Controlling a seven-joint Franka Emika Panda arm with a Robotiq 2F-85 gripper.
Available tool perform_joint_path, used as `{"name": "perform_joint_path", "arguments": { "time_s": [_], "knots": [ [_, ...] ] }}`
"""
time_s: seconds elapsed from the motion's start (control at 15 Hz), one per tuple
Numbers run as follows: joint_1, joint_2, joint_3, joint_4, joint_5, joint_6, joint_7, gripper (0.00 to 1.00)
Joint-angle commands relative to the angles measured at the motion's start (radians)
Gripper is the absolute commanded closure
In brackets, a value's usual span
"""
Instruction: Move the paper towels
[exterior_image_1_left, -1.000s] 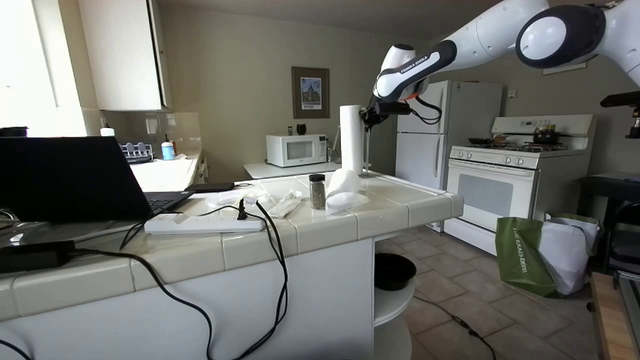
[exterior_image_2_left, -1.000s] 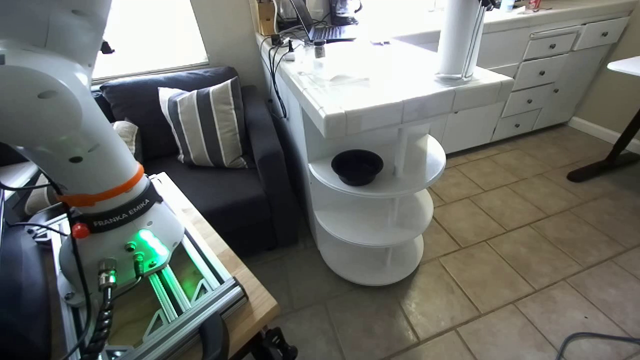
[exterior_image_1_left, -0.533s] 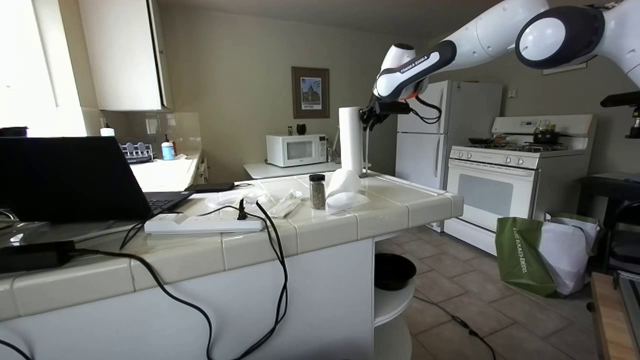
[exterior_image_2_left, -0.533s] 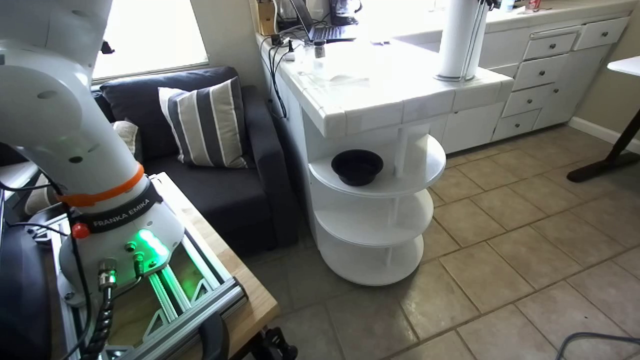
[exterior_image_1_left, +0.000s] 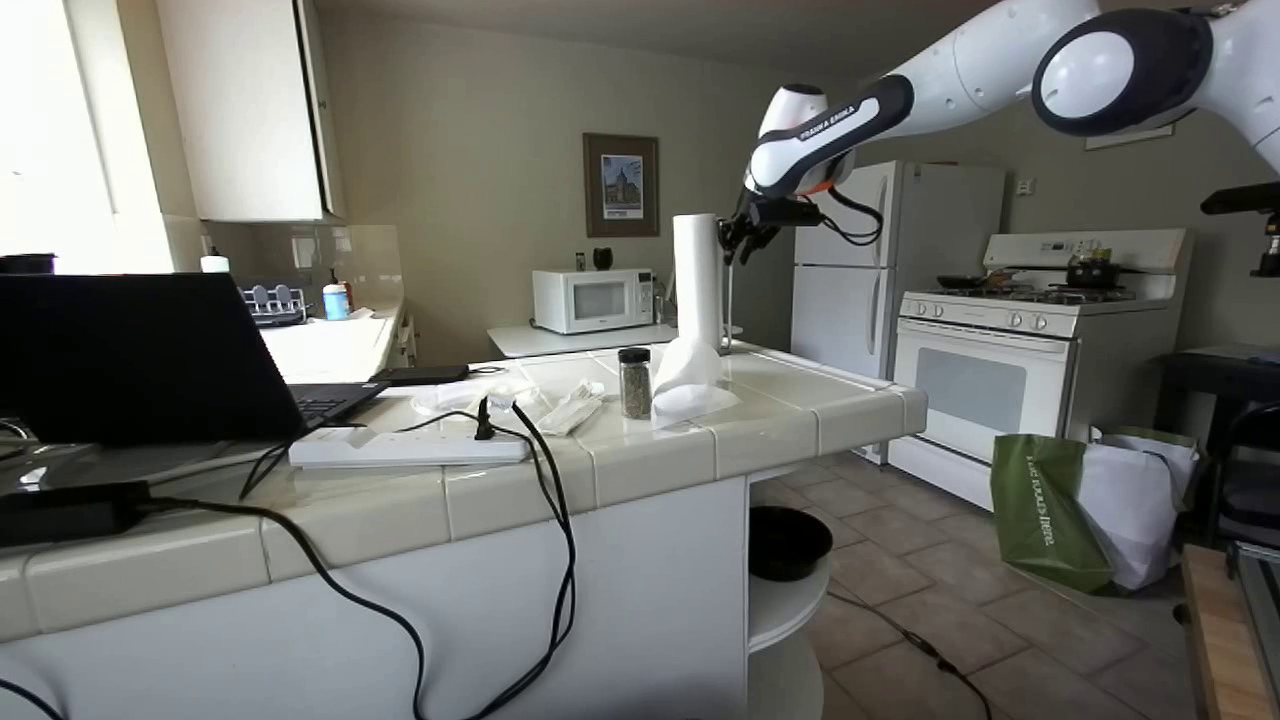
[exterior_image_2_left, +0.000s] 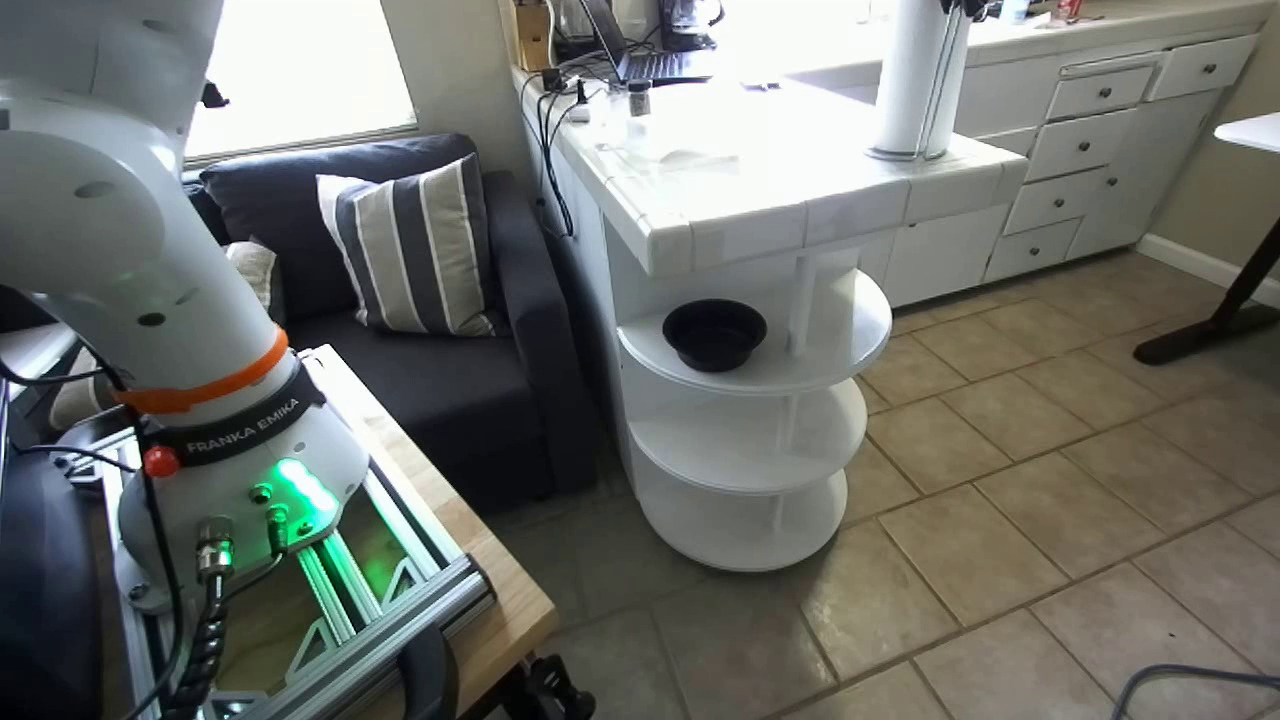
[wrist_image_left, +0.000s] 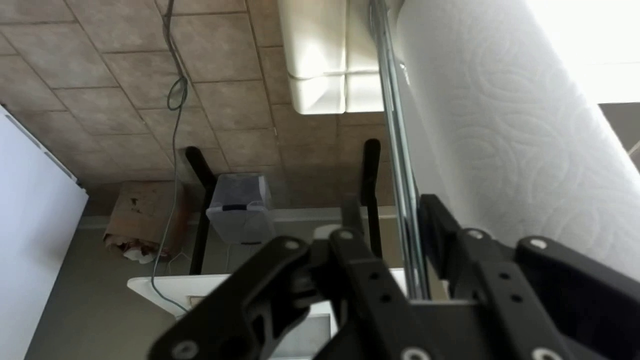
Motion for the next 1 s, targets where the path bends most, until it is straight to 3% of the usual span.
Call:
{"name": "perform_joint_path", "arguments": {
  "time_s": [0.0,0.2,0.27,0.33,0.47,0.6,0.93],
  "knots": [
    [-0.014,-0.014,0.028,0.0,0.008,-0.08,-0.026,0.83],
    [-0.026,-0.039,0.057,-0.017,0.029,-0.139,-0.066,0.86],
    [-0.036,-0.055,0.077,-0.031,0.046,-0.16,-0.096,0.93],
    [-0.053,-0.085,0.111,-0.059,0.078,-0.184,-0.155,0.91],
    [-0.075,-0.143,0.157,-0.117,0.134,-0.218,-0.263,0.66],
    [-0.085,-0.236,0.177,-0.209,0.152,-0.285,-0.356,0.58],
    [-0.082,-0.481,0.168,-0.406,0.115,-0.552,-0.518,0.21]
  ]
}}
